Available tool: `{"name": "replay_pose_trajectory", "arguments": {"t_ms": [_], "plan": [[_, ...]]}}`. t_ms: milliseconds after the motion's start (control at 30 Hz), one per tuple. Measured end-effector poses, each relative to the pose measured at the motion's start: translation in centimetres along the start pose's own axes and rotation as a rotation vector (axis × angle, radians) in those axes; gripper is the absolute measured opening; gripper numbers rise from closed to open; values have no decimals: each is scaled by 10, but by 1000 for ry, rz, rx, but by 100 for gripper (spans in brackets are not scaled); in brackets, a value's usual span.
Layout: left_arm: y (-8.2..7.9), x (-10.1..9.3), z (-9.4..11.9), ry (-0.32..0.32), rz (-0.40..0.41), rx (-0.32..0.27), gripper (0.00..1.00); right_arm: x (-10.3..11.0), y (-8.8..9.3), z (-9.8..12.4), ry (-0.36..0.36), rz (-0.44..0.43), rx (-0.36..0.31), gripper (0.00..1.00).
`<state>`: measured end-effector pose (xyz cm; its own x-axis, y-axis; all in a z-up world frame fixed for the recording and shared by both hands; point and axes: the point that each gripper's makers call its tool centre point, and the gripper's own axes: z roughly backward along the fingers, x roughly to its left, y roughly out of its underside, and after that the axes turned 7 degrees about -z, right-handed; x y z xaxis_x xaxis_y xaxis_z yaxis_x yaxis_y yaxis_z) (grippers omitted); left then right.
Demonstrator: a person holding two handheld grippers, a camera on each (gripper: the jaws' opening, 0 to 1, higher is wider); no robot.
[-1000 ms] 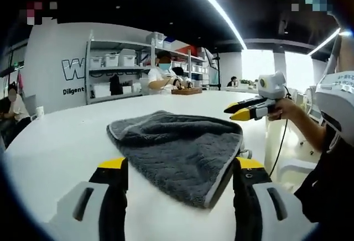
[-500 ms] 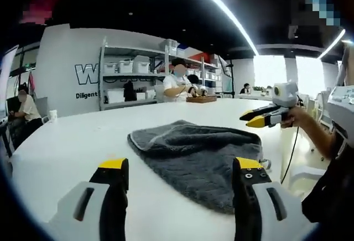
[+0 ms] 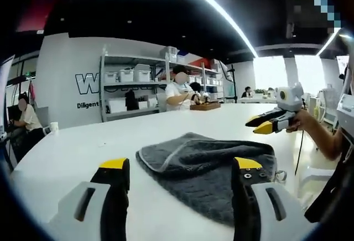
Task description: Open the folded towel by lifting each exposed corner and separating the folded layers until the towel lies flat within the target outline without major curled edges
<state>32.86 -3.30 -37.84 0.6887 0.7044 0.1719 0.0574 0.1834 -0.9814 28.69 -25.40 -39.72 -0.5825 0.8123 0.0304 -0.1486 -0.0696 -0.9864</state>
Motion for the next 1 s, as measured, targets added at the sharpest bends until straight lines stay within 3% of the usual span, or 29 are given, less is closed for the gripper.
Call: {"name": "replay_pose_trajectory", "arguments": {"t_ms": [200, 533, 700, 833, 1000], "plan": [[-6, 5, -10, 7, 37, -10, 72, -9, 3, -12, 3, -11, 2, 24], [-20, 19, -26, -13, 31, -24, 69, -15, -3, -35, -12, -22, -13, 24], [-22, 25, -34, -10, 12, -15, 68, -16, -8, -43, -25, -7, -8, 24], [-19, 33, -41, -14, 42, -14, 65, -18, -13, -48, -28, 1, -1, 25], [-23, 51, -52, -68, 56, -25, 63, -26, -23, -62, -19, 21, 1, 25]]}}
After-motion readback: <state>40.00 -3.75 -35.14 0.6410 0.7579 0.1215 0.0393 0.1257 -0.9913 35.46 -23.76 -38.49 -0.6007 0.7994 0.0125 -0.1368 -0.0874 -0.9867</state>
